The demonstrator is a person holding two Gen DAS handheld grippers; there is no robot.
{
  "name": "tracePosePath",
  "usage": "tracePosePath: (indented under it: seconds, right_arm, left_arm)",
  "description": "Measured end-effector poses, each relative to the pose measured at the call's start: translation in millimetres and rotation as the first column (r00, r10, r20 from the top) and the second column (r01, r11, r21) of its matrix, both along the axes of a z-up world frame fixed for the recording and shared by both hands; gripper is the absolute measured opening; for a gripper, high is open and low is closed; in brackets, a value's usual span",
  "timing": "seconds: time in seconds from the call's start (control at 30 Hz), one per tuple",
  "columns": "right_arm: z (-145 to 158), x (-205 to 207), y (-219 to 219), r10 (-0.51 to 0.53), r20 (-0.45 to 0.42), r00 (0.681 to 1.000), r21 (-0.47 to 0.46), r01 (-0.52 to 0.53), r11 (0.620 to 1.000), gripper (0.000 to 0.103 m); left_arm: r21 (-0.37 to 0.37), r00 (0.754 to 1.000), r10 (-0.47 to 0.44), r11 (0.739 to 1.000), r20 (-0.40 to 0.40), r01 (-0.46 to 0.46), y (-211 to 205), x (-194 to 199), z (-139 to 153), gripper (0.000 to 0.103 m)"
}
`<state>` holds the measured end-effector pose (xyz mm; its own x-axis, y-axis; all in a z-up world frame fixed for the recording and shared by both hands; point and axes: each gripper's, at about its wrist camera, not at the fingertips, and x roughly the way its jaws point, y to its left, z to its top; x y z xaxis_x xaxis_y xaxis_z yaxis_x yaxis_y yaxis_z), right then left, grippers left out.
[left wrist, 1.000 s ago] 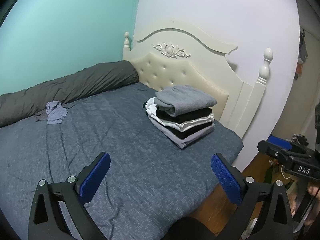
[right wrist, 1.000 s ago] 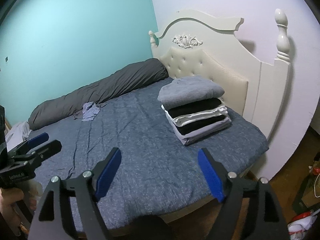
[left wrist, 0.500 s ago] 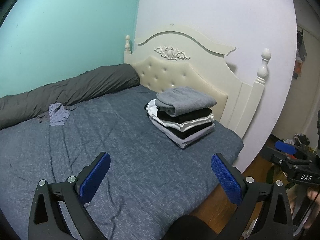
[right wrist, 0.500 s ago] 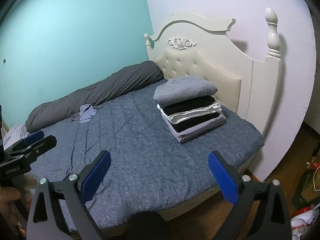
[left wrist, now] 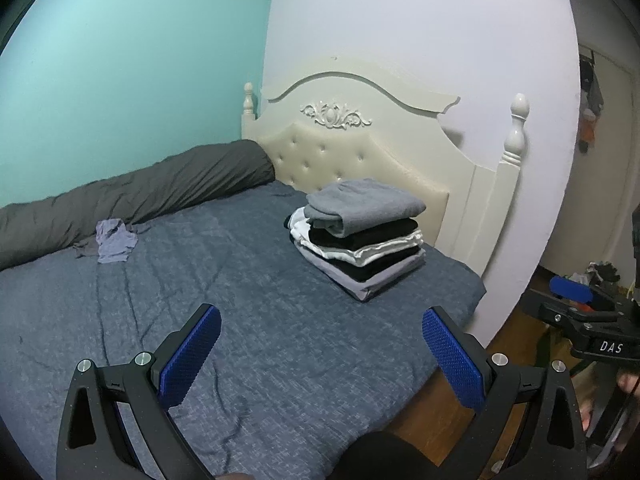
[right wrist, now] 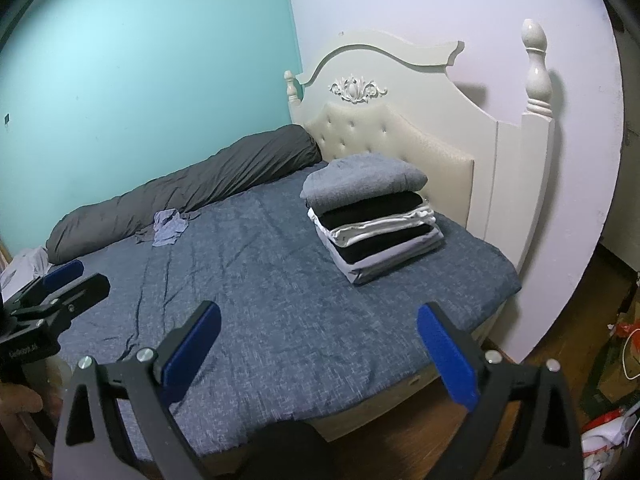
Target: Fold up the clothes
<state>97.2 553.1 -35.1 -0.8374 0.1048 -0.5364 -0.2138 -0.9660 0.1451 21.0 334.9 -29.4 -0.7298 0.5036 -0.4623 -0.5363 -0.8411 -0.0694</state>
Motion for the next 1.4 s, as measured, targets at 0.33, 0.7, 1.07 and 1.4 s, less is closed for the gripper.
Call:
tracePosePath:
  seconds: [0.33, 0.7, 1.07, 1.4]
  right_arm:
    - [-4.2, -1.7, 1.4, -0.005, 0.008, 1.000, -0.001, 0.005, 1.000, 0.099]
    - [-6.0, 0.3, 2.1, -0.007, 0.007, 1.000, 0.001, 0.007, 1.000, 0.099]
    - [-7.7, 1.4, 0.3, -0.009, 0.006, 1.000, 0.007, 0.009, 1.000, 0.100]
    - [-8.3, 1.4, 1.4, -0.013, 0.002, 1.000, 0.005, 0.013, 1.000, 0.100]
  left_arm:
    - [0.004, 1.000, -0.016, 1.000, 0.010, 0.016, 1.2, 2.5, -3.8, 0.103]
    - [0.004, 1.000, -0.009, 1.000, 0.011, 0.009, 0.8, 0.7, -6.0, 0.103]
    - [0.015, 1.000, -0.012, 1.000, 0.019, 0.012, -1.0, 0.7, -4.7, 0.103]
    - [0.013, 0.999, -0.020, 1.000, 0.025, 0.020, 1.5, -0.3, -6.9, 0.103]
